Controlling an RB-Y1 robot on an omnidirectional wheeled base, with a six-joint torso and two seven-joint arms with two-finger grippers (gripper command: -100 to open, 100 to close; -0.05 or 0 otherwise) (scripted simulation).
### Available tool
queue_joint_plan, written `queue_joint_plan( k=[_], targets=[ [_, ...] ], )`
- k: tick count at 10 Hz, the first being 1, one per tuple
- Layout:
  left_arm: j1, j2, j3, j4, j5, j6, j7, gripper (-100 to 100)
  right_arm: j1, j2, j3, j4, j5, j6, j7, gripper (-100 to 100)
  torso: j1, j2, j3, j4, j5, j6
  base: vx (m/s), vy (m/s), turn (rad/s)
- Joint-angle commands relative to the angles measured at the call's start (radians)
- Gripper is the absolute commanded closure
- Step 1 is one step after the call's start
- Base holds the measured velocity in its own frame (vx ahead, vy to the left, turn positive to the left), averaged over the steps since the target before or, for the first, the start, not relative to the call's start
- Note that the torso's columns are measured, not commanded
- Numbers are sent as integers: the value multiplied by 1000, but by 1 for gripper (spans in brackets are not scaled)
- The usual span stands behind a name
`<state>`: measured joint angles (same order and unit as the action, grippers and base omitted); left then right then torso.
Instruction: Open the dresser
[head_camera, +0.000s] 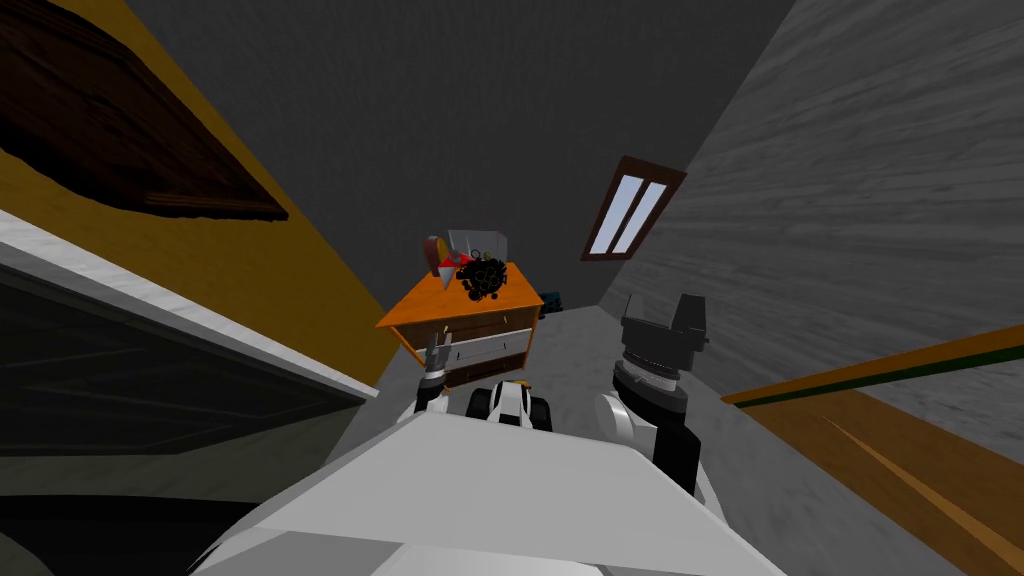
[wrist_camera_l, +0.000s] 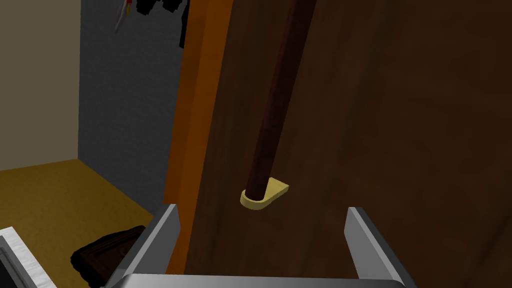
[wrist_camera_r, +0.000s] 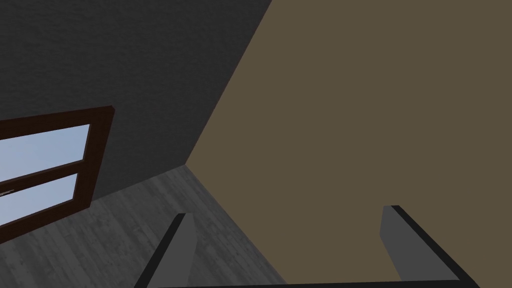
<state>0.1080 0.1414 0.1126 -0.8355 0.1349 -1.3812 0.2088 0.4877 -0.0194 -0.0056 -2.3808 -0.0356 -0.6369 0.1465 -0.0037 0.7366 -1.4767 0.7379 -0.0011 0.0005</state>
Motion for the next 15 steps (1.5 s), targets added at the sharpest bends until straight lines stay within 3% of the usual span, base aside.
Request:
queue_joint_plan(
  k=[1,2,3,10,15],
  targets=[
    [-11,20,6,-5,2,7,-19,-100,0,0,0,0,0,0,0,0,2,0,0,0,1,0,28,-137,24],
    [-14,31,8,-9,2,9,-26,-100,0,0,0,0,0,0,0,0,4,1,0,0,1,-1,27,-148,27],
    [-17,12,10,-15,3,7,-31,-100,0,0,0,0,0,0,0,0,4,1,1,0,1,-1,10,-156,23],
    [-21,-184,14,-29,5,-1,-41,-100,0,0,0,0,0,0,0,0,4,1,1,0,1,-1,0,-56,9],
    [-79,-169,19,-61,8,83,-59,-100,0,0,0,0,0,0,0,0,4,2,1,0,1,0,-16,2,28]
  ],
)
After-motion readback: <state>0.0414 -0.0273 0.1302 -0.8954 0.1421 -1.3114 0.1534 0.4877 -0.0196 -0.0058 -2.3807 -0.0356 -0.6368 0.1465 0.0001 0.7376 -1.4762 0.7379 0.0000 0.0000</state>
